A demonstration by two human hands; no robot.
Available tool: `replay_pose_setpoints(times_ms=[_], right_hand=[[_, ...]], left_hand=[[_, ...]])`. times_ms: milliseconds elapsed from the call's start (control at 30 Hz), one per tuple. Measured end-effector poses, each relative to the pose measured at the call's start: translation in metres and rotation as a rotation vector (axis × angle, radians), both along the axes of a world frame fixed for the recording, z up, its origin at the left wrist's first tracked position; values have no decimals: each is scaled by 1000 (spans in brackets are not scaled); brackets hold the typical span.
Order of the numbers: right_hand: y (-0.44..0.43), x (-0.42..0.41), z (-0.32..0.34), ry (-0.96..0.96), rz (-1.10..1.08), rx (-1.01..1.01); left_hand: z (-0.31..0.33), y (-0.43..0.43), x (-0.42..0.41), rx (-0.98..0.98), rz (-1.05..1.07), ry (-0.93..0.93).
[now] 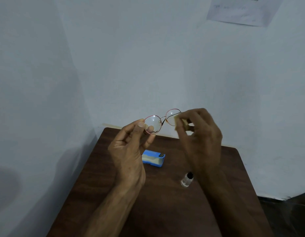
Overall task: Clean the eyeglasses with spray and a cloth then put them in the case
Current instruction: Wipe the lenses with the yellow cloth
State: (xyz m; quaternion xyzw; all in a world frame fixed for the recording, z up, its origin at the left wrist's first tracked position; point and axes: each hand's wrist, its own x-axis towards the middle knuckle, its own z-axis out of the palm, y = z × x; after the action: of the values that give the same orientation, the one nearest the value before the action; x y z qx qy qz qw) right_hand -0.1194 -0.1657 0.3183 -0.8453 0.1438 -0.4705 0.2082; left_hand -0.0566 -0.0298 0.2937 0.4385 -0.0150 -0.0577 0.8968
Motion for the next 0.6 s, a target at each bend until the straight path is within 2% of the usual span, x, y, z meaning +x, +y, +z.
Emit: replay_pose_setpoints(times_ms=[67,233,333,500,600], right_hand=[[-5,4,6,-8,-58,-3],[25,8,9,77,79,-145],[17,14,11,22,31,-67],[30,14,10,67,109,-54],[27,20,12,50,52,-25]], left_hand=[[0,1,0,-2,-2,-1],[-1,5,5,37,3,-46],[-2,7,5,72,9,-102],[-6,10,9,74,19,-95],[-6,8,7,81,0,-104]])
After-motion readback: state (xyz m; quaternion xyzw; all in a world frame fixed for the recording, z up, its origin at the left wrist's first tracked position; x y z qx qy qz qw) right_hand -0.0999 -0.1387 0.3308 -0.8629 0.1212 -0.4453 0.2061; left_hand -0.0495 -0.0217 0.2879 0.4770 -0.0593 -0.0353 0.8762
